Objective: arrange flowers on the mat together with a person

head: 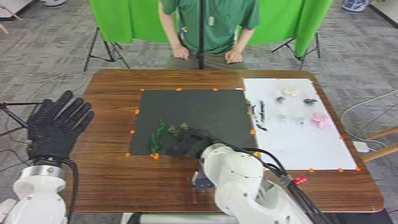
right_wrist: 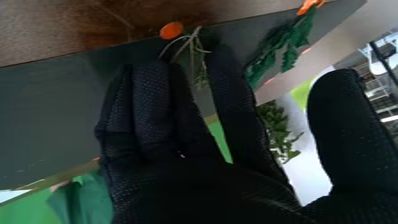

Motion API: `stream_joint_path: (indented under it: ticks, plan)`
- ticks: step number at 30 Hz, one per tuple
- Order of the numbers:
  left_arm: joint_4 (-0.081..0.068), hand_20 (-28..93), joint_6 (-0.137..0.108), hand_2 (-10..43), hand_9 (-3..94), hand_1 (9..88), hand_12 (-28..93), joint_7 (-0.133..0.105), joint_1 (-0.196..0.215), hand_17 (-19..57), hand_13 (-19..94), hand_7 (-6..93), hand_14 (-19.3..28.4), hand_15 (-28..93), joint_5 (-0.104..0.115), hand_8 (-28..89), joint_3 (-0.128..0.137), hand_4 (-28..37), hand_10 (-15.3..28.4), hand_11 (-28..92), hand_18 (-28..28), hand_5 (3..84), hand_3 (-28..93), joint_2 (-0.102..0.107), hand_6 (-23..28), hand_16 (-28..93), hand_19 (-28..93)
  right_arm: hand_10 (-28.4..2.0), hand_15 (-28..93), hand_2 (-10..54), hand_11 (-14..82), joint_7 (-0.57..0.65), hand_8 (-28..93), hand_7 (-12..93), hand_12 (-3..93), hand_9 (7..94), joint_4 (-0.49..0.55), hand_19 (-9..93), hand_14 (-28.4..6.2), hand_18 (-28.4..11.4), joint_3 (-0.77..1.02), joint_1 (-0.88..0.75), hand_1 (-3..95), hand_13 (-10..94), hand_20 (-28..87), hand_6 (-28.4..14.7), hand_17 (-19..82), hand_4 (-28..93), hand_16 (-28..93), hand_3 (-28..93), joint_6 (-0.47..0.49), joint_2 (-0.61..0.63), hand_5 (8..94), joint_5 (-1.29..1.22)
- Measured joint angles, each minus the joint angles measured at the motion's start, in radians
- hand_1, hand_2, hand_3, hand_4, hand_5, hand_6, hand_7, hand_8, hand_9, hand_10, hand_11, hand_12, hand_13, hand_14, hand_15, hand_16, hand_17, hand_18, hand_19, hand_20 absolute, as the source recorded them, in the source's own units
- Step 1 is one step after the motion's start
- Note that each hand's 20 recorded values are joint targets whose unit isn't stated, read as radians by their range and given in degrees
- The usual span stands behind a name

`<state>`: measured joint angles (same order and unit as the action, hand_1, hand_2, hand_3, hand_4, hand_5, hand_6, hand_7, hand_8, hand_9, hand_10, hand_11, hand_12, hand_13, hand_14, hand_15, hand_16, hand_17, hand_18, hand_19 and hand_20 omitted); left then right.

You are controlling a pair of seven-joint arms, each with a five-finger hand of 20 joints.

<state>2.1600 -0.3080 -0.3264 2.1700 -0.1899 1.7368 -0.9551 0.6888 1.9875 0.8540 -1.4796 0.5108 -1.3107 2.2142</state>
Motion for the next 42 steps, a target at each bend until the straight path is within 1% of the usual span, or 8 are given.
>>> stream_joint_path:
  ticks: [6, 12, 26, 31, 33, 36, 38, 42]
  plan:
    - [0.000, 11, 0.004, 11.2, 37.8, 31.0, 12, -0.005, 0.011, -3.8, 28, 17.9, 16.8, 42, 0.001, -11, 0.012, -28.3, 17.1, 28, 16.9, 41.7, 71, -0.004, 8.5, -7, 39, -27.4, 70, 8.3, 25.7, 0.002, -10, 13, 26.3, 39.8, 0.003, 71, -28.4, -28.4, 0.010, 0.001, 21.0, 25, 32, -3.7, 8, -16, 30, 66, -0.007, 0.011, 56.8, -0.022]
    - [0.000, 11, 0.005, 11.0, 37.8, 31.0, 12, -0.004, 0.012, -3.8, 28, 18.0, 16.8, 42, 0.002, -11, 0.013, -28.3, 17.1, 28, 17.0, 41.6, 71, -0.005, 8.5, -7, 39, -28.3, 67, 2.8, 22.7, 0.002, -10, 13, 27.8, 33.9, 0.013, 69, -28.4, -28.4, 0.020, -0.002, 21.1, 19, 29, -2.6, 8, -16, 31, 67, -0.019, 0.020, 53.7, -0.065]
    - [0.000, 11, 0.007, 10.5, 37.1, 31.2, 12, -0.002, 0.013, -3.9, 27, 18.3, 16.7, 41, 0.001, -11, 0.017, -28.3, 16.9, 28, 16.9, 41.4, 71, -0.005, 8.0, -7, 39, -28.4, 66, 1.7, 24.5, 0.012, -11, 13, 32.2, 32.8, 0.066, 67, -28.4, -28.4, 0.032, -0.013, 21.2, 19, 29, -2.3, 9, -16, 33, 67, -0.073, 0.036, 54.0, -0.093]
    - [0.000, 11, 0.014, 10.5, 37.0, 31.1, 12, -0.003, 0.018, -3.8, 27, 18.0, 16.7, 41, 0.001, -11, 0.024, -28.3, 16.9, 28, 16.9, 41.4, 71, -0.007, 8.1, -7, 39, -28.4, 66, 1.9, 23.6, 0.000, -11, 14, 30.7, 33.3, 0.124, 68, -28.4, -28.4, 0.074, -0.036, 21.2, 19, 29, -2.1, 9, -16, 32, 66, -0.175, 0.061, 54.0, -0.112]
    - [0.000, 11, 0.016, 10.4, 37.0, 31.1, 12, -0.005, 0.021, -3.8, 27, 18.0, 16.6, 41, 0.001, -11, 0.026, -28.3, 16.8, 28, 16.9, 41.4, 71, -0.007, 8.0, -7, 39, -28.4, 64, 3.5, 20.0, -0.019, -11, 14, 26.8, 33.0, 0.147, 68, -28.3, -27.9, 0.110, -0.048, 20.6, 18, 27, -1.6, 9, -18, 27, 67, -0.224, 0.070, 51.3, -0.134]
    - [0.000, 11, 0.019, 10.4, 37.0, 31.1, 12, -0.009, 0.024, -3.8, 27, 17.7, 16.6, 41, 0.001, -11, 0.028, -28.3, 16.8, 27, 16.9, 41.2, 71, -0.010, 8.0, -7, 39, -27.1, 54, 5.9, 13.5, -0.092, -10, 14, 22.9, 33.0, 0.168, 65, -25.8, -25.7, 0.196, -0.070, 18.7, 20, 22, -2.8, 9, -18, 19, 67, -0.275, 0.083, 44.2, -0.222]
    - [0.001, 11, 0.022, 10.4, 37.0, 31.0, 12, -0.012, 0.024, -3.7, 27, 17.3, 16.5, 40, 0.000, -11, 0.028, -28.3, 16.8, 27, 16.9, 41.2, 71, -0.013, 8.0, -7, 39, -26.5, 47, 8.0, 11.5, -0.168, -10, 12, 21.2, 33.7, 0.171, 60, -24.8, -25.1, 0.266, -0.089, 16.9, 21, 17, -4.0, 8, -18, 15, 67, -0.305, 0.093, 42.2, -0.308]
    - [0.002, 10, 0.025, 10.4, 36.9, 30.8, 11, -0.020, 0.026, -3.6, 27, 16.6, 16.2, 39, -0.005, -11, 0.034, -28.3, 16.9, 26, 16.6, 41.3, 71, -0.021, 8.0, -8, 38, -24.0, 37, 9.7, 7.6, -0.258, -9, 11, 20.0, 33.2, 0.170, 53, -22.5, -23.0, 0.378, -0.132, 16.2, 20, 11, -4.4, 5, -19, 14, 68, -0.430, 0.128, 40.0, -0.466]
